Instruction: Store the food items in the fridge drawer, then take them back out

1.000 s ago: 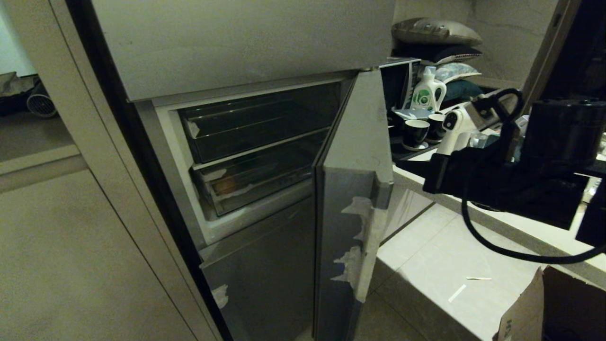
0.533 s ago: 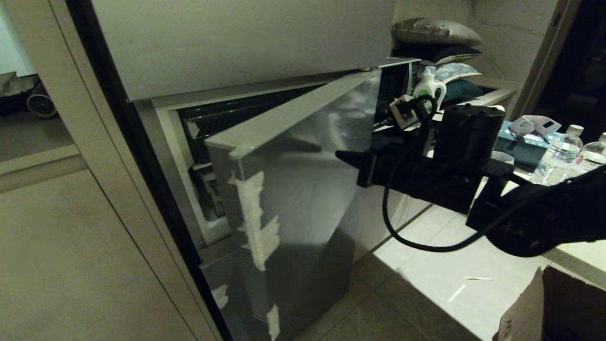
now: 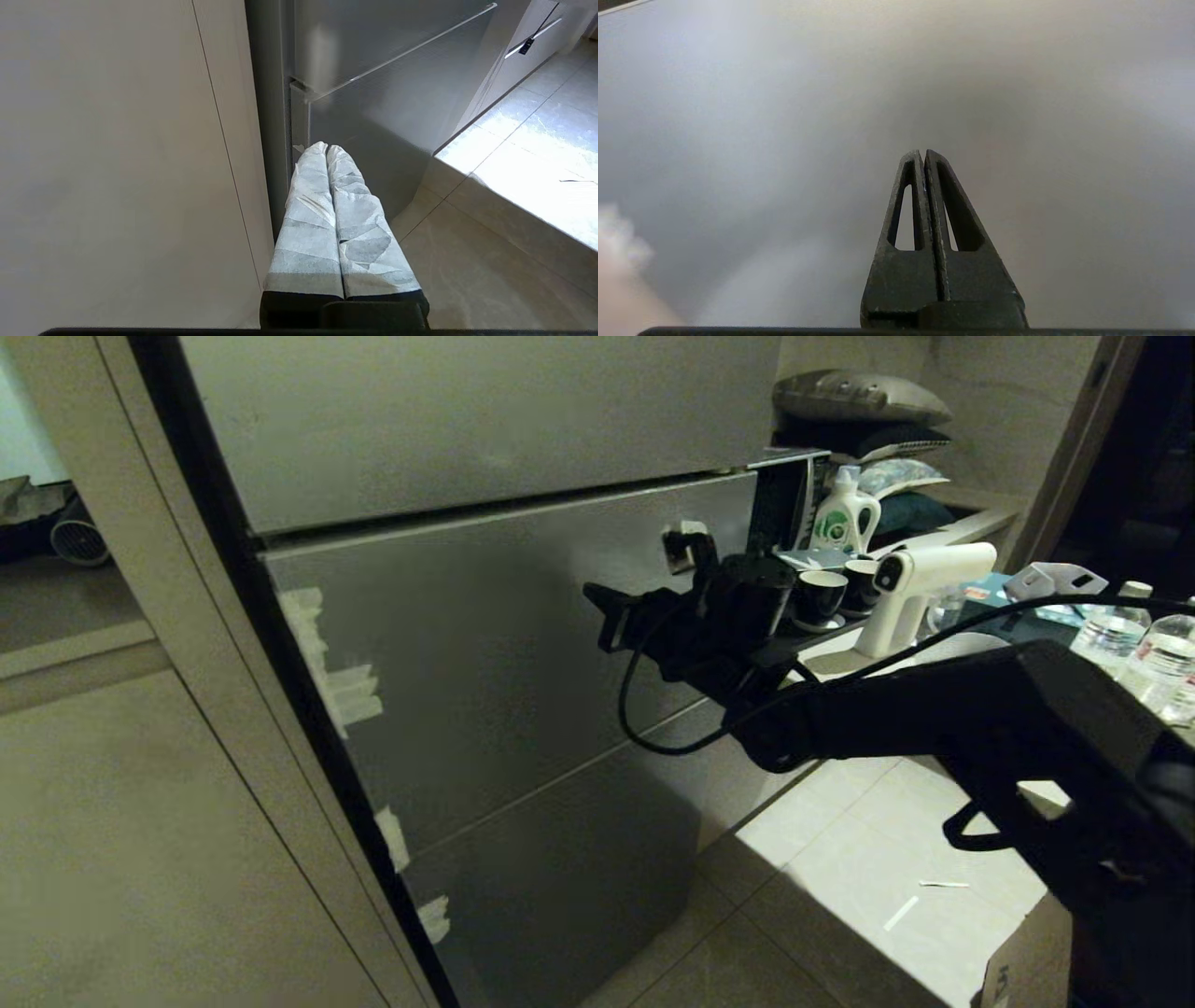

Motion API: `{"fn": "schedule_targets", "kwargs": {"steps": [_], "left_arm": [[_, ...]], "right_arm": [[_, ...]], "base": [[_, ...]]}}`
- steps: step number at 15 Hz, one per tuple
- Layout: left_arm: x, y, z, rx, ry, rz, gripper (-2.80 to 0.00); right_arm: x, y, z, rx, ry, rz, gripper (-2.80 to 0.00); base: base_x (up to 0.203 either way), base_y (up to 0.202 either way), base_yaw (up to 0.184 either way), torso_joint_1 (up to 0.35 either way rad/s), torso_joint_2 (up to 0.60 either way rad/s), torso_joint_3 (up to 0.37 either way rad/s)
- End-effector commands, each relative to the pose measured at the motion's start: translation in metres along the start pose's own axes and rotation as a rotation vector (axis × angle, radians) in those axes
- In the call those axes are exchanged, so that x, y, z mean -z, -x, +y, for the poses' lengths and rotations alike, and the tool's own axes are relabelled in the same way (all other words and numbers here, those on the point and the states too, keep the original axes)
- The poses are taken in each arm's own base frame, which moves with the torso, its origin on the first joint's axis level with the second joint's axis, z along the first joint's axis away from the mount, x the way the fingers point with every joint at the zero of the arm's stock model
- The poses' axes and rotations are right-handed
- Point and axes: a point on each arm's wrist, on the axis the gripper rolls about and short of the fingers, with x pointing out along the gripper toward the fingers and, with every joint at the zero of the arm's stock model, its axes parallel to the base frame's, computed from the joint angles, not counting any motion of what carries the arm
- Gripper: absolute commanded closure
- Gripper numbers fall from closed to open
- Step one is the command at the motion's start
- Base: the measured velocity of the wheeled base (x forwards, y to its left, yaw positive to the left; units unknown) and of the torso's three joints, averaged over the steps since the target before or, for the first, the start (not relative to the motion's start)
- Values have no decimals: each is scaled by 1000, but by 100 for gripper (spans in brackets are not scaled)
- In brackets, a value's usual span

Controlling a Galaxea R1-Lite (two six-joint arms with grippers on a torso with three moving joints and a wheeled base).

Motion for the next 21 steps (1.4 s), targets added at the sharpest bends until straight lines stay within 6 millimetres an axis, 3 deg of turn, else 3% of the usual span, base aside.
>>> {"fn": "schedule_targets", "kwargs": {"steps": [1, 4, 7, 11, 13, 15, 18, 20, 21], "left_arm": [[0, 0, 0, -1, 1, 0, 0], [0, 0, 0, -1, 1, 1, 0], [0, 0, 0, -1, 1, 1, 0], [0, 0, 0, -2, 1, 1, 0], [0, 0, 0, -1, 1, 1, 0], [0, 0, 0, -2, 1, 1, 0], [0, 0, 0, -1, 1, 1, 0], [0, 0, 0, -2, 1, 1, 0], [0, 0, 0, -2, 1, 1, 0]], "right_arm": [[37, -9, -12, 26, -10, 25, 0], [22, 12, -4, 39, -15, 51, 0], [-18, 59, 22, 35, -15, 81, 0], [-101, 162, 64, 14, 13, 11, 0], [-146, 225, 85, 20, 37, -94, 0], [-171, 286, 94, 130, 83, -169, 0], [-173, 374, 96, 415, 208, -227, 0], [-150, 428, 105, 596, 273, -212, 0], [-122, 451, 106, 695, 300, -145, 0]], "base": [[0, 0, 0, 0, 0, 0], [0, 0, 0, 0, 0, 0], [0, 0, 0, 0, 0, 0], [0, 0, 0, 0, 0, 0], [0, 0, 0, 0, 0, 0], [0, 0, 0, 0, 0, 0], [0, 0, 0, 0, 0, 0], [0, 0, 0, 0, 0, 0], [0, 0, 0, 0, 0, 0]]}}
